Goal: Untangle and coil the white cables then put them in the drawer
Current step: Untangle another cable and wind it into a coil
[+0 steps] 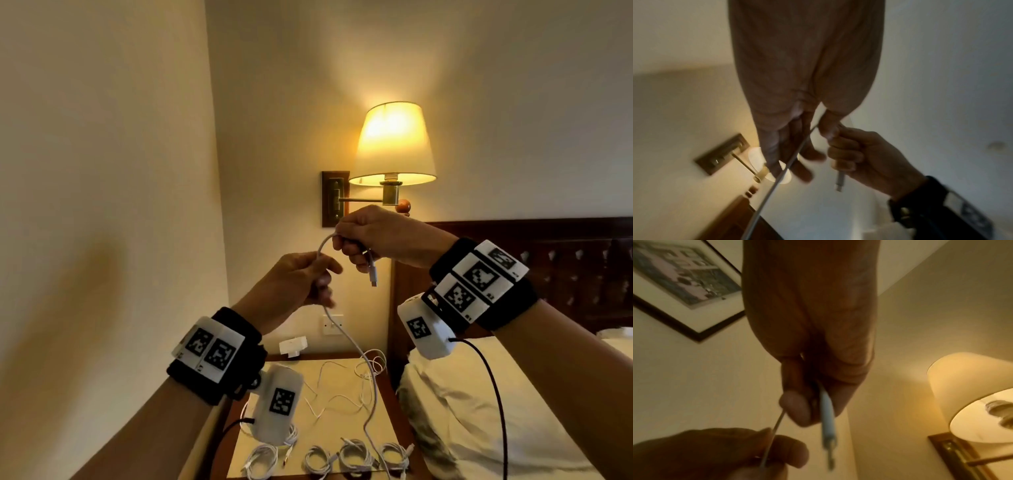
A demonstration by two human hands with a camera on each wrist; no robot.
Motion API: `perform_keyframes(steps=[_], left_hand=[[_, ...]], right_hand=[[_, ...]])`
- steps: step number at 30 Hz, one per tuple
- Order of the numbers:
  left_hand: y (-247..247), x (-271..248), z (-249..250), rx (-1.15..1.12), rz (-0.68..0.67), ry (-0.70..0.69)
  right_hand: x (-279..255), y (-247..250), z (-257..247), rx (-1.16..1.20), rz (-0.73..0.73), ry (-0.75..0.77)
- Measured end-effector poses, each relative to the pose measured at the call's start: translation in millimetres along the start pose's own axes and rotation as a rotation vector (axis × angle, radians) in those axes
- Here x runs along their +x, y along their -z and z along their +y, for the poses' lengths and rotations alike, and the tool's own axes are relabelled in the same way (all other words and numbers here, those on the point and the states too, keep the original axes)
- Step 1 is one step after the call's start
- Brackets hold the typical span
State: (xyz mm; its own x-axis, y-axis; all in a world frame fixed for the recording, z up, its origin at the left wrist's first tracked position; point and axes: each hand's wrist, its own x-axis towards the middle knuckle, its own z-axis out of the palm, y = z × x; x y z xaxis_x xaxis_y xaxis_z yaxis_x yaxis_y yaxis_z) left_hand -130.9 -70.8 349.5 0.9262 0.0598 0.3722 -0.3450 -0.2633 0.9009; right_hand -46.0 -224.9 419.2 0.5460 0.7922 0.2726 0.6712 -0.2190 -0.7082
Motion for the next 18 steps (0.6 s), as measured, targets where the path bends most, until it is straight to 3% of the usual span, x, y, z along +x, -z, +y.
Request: perform_keyframes(steps=[3, 6, 9, 14, 18], left_hand=[[3.3, 10.5, -4.5, 0.211, 0.214, -0.179], [11.2, 14.3, -7.1, 0.556, 0.238, -0.404], [9.0, 17.0, -8.7, 0.699, 0.243, -0.504], [15.2, 18.9, -14.8, 0.725, 0.239, -0.528], [14.1, 19.9, -28.3, 0.527, 0.292, -0.399]], right_hand=[[-9.1, 7.4, 4.4, 0.202, -0.095, -0.076], [-18.1, 5.2, 11.0, 0.355, -0.221, -0.113], [-18.7, -0.1, 12.1, 0.533, -0.214, -0.141], [-21.3, -1.8, 12.8, 0.720, -0.298, -0.161], [-19.5, -4.8, 13.3, 0.902, -0.176, -0.110]])
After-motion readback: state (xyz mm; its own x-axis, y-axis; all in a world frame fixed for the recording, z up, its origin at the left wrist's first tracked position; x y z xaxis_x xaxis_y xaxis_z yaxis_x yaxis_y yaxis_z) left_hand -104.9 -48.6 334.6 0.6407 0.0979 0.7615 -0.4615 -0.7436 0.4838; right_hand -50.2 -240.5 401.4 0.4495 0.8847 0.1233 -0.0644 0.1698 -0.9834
